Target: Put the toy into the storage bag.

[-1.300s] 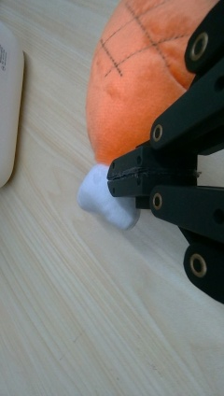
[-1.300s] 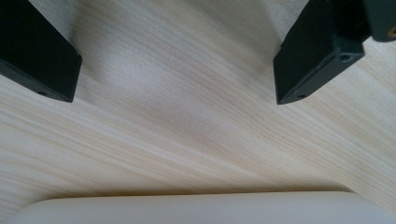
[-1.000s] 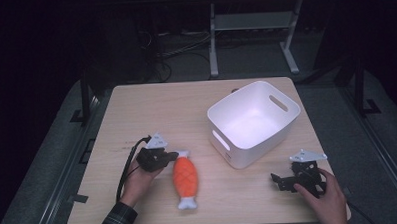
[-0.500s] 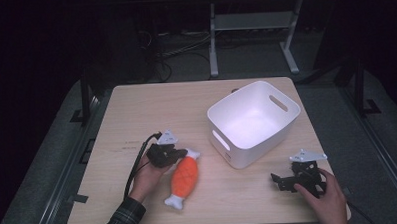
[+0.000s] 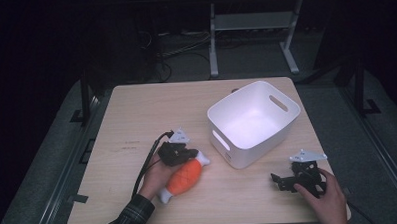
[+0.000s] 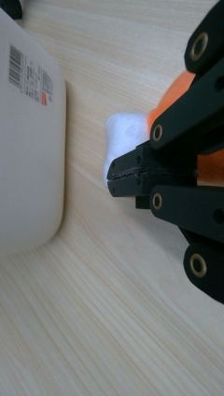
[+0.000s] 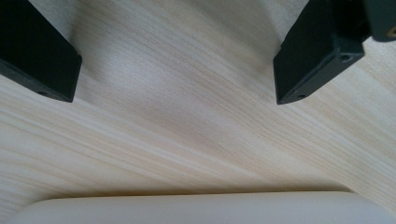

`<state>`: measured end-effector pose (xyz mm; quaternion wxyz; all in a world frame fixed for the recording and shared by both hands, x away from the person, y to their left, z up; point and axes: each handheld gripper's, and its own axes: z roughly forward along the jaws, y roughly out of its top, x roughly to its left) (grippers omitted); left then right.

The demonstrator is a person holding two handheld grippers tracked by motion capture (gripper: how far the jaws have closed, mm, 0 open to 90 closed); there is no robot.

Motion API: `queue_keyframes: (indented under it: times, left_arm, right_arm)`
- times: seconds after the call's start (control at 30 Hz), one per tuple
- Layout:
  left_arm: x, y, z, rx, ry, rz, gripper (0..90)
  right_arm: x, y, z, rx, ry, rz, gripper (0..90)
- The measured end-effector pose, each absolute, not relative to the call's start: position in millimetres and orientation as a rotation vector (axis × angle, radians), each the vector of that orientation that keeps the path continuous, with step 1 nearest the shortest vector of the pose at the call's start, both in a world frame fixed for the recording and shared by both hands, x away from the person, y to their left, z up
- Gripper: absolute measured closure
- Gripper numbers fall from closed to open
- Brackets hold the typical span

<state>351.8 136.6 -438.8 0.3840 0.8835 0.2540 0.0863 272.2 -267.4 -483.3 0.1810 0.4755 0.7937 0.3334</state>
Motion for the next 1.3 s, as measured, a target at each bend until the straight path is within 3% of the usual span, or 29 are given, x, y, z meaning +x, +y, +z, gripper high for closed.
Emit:
queue_keyframes:
  times: [0.3, 0.43, 0.67, 1.2, 1.3]
  left_arm:
    - [350, 128, -438, 2.287, 0.615, 0.207, 89.3]
    - [350, 134, -433, 2.286, 0.638, 0.197, 82.6]
    - [348, 147, -422, 2.308, 0.680, 0.169, 65.3]
    - [336, 156, -402, 2.433, 0.713, 0.062, 12.4]
    - [331, 155, -401, 2.469, 0.706, 0.065, 12.2]
  right_arm:
    - [272, -267, -483, 1.343, 2.242, 0.942, 0.6]
    - [272, -267, -483, 1.343, 2.242, 0.942, 0.6]
    - [272, -267, -483, 1.343, 2.242, 0.942, 0.6]
    - [272, -267, -483, 1.342, 2.242, 0.942, 0.6]
    - [272, -267, -483, 1.343, 2.242, 0.942, 0.6]
